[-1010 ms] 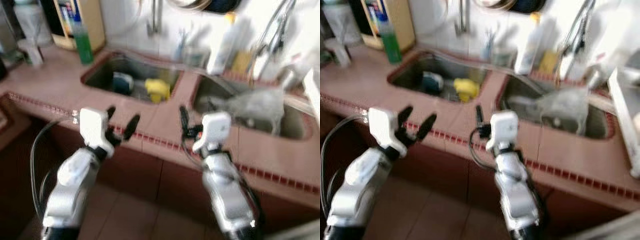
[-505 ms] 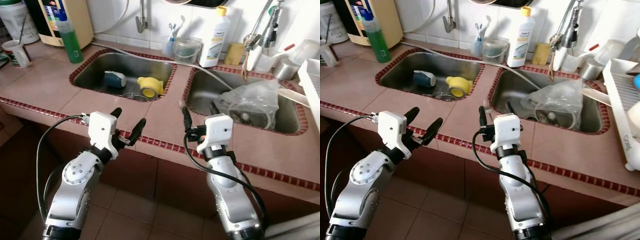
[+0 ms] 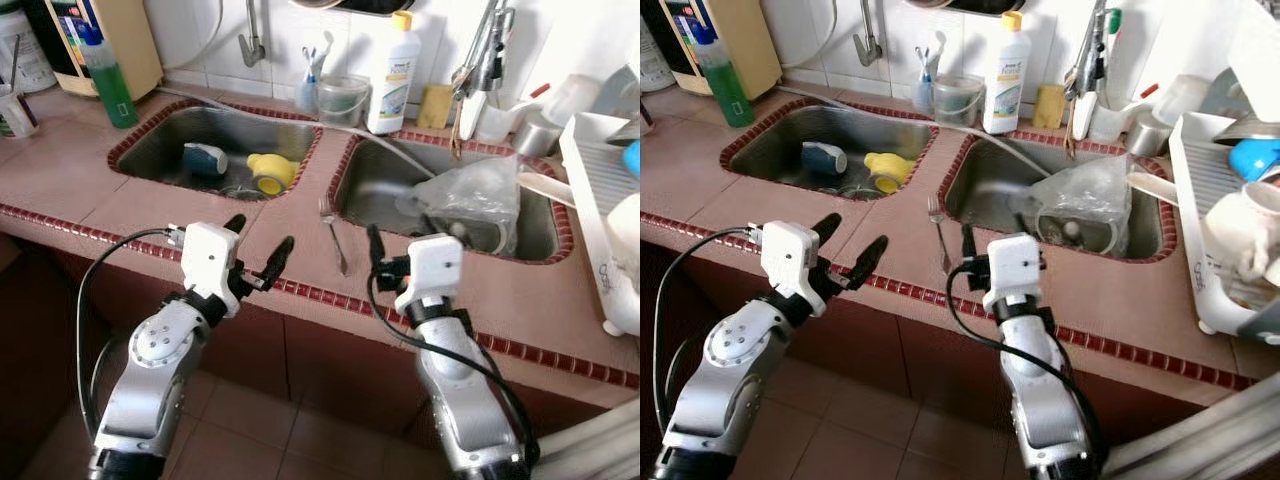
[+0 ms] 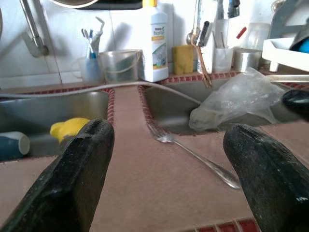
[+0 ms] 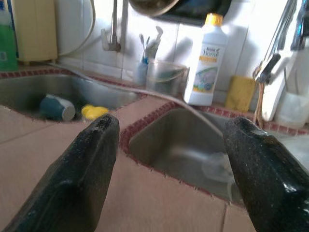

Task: Kitchen organization

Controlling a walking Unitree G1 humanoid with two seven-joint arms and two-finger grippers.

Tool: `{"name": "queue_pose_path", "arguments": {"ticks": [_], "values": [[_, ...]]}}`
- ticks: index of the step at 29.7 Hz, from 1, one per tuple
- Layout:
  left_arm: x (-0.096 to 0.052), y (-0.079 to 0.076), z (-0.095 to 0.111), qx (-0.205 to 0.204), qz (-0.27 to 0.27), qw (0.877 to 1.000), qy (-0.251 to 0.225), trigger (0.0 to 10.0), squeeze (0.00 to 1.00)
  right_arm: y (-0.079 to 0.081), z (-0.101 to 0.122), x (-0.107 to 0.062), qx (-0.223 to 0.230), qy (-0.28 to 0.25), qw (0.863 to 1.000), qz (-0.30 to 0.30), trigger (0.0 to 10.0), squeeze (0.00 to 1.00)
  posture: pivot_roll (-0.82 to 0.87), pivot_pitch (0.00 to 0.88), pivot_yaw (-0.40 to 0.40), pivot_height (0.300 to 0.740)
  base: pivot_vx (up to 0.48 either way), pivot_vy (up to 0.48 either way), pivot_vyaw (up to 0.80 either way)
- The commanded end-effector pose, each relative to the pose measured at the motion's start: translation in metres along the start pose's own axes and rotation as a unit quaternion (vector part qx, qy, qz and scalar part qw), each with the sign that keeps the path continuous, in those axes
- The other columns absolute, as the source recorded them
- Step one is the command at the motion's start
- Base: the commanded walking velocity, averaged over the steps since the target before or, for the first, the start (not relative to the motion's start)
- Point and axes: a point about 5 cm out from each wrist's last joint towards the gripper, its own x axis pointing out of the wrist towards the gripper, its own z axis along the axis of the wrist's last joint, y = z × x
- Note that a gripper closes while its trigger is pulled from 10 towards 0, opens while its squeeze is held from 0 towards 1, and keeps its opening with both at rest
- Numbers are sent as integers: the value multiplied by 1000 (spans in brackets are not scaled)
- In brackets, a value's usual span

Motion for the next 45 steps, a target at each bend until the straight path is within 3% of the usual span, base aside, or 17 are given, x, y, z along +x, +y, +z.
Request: {"name": "queue_pose_path", "arguments": {"ticks": [1,11,26,35,45], "values": [[-3,5,0,9,5,1000,6,10000,0,-2,-3,1,8,16,1000,-13,10000,0,-118,77,-1,740,0,0,0],[-4,1,-4,0,-8,1000,21,10000,0,-21,-11,0,-16,41,999,-33,10000,0,-114,79,-6,740,0,0,0],[-4,-4,-4,13,-23,999,24,10000,0,-24,-19,1,-13,70,996,-49,10000,0,-117,74,-2,740,0,-17,0],[-6,-30,0,24,-101,994,27,10000,0,-44,-21,11,-40,87,994,-44,10000,0,-123,100,-3,740,0,0,0],[-8,-44,-5,40,-134,989,43,10000,0,-50,-15,29,-15,88,996,7,10000,0,-113,147,-14,740,0,0,0]]}}
